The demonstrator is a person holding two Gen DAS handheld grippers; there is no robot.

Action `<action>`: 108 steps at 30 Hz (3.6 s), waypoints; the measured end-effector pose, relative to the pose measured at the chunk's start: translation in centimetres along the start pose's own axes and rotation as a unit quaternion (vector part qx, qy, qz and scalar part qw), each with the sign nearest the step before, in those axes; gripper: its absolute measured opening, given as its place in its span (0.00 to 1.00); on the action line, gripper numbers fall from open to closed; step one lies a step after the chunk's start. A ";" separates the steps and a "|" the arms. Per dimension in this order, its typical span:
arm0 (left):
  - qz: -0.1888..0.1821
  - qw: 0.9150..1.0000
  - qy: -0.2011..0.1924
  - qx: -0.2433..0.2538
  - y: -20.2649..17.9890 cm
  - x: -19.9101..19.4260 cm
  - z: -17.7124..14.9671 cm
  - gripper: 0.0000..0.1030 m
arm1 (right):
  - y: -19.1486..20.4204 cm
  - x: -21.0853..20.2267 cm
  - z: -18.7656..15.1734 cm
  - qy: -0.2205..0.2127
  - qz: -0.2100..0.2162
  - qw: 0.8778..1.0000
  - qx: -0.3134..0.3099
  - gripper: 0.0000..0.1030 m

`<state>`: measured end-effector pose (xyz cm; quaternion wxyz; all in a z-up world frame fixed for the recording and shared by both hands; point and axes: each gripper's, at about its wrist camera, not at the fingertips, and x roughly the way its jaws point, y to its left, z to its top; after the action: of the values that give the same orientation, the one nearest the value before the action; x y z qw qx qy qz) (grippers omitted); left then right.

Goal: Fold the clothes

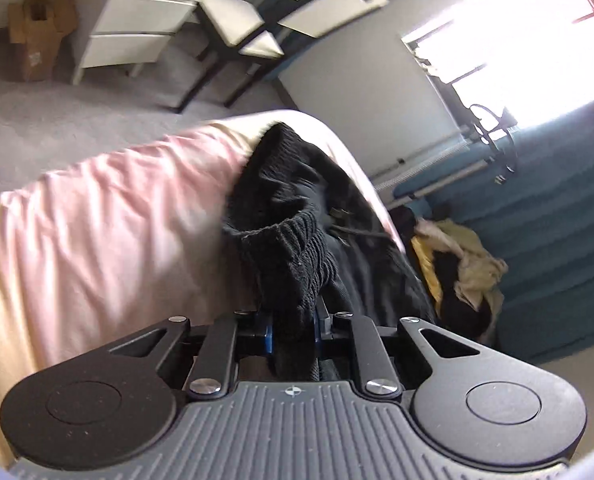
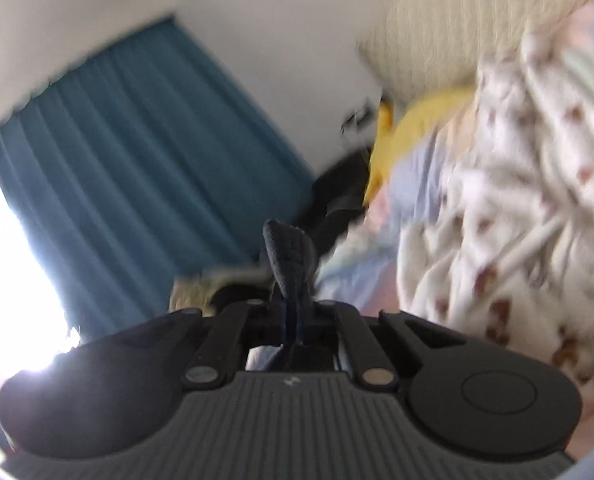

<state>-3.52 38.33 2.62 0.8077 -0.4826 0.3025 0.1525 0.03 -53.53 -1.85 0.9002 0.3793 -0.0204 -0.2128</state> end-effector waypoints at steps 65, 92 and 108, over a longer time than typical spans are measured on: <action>-0.141 0.887 0.018 0.440 -18.8 20.4 -31.3 0.93 | 8.4 21.2 -15.0 0.289 0.033 0.956 -0.021 0.68; -0.250 0.896 0.074 0.359 -17.4 20.3 -30.6 0.93 | 2.0 21.2 -9.8 0.192 -0.103 0.973 -0.082 0.11; -0.200 0.895 0.068 0.392 -18.0 21.6 -31.6 0.93 | 5.3 21.1 -8.0 0.130 -0.056 0.982 -0.126 0.18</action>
<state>12.05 1.02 -9.79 0.9223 -0.1863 0.2891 -0.1761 22.76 -53.27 -6.58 0.9224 0.2876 0.1451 -0.2129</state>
